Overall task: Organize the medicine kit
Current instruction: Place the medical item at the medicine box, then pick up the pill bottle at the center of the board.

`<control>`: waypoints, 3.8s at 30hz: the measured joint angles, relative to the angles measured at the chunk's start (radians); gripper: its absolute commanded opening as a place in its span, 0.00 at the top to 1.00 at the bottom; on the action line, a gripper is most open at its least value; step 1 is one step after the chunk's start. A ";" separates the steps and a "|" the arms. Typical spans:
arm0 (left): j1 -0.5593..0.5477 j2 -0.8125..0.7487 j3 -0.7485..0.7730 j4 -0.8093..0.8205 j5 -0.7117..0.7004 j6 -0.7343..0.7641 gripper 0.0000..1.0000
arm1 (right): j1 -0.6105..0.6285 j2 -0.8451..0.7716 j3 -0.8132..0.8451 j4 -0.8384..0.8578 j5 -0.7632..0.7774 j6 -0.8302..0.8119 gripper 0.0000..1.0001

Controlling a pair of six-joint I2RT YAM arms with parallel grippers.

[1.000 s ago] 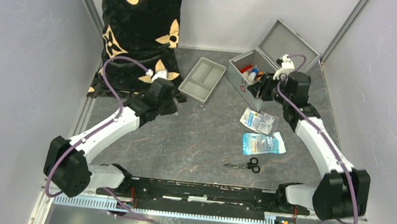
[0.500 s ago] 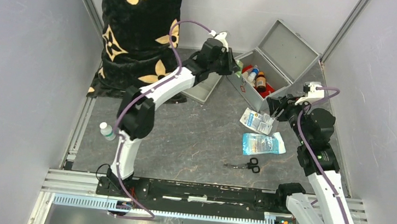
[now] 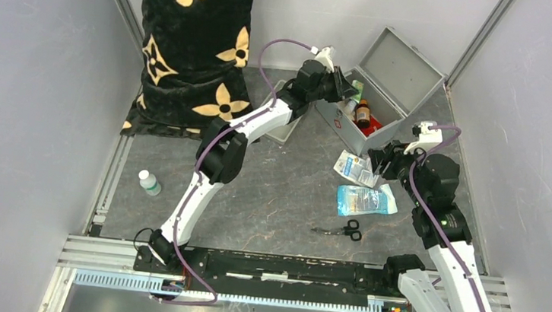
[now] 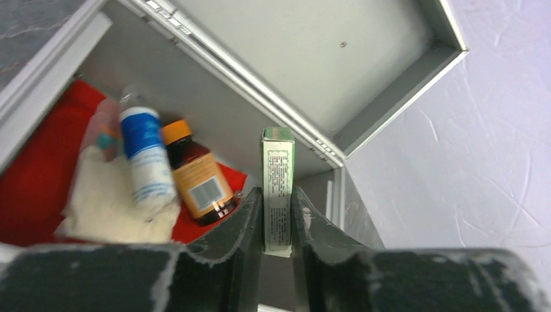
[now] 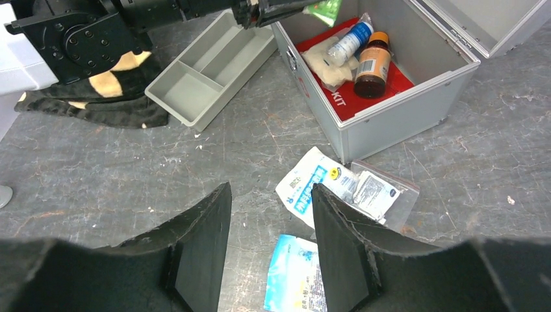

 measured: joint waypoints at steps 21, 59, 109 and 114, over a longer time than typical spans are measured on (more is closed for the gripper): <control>-0.051 -0.326 -0.251 -0.210 -0.303 0.191 0.34 | 0.013 -0.006 -0.019 -0.023 0.051 -0.025 0.44; 0.624 -1.447 -1.269 -1.083 -0.977 -0.082 0.00 | 0.014 0.161 -0.162 0.212 -0.159 0.081 0.45; 0.241 -1.261 -1.177 -0.595 -0.201 0.177 0.98 | 0.176 0.267 -0.122 0.287 -0.279 -0.117 0.40; 0.197 -1.226 -1.094 -0.573 -0.047 0.289 0.98 | 0.408 0.278 -0.093 0.312 -0.253 -0.283 0.33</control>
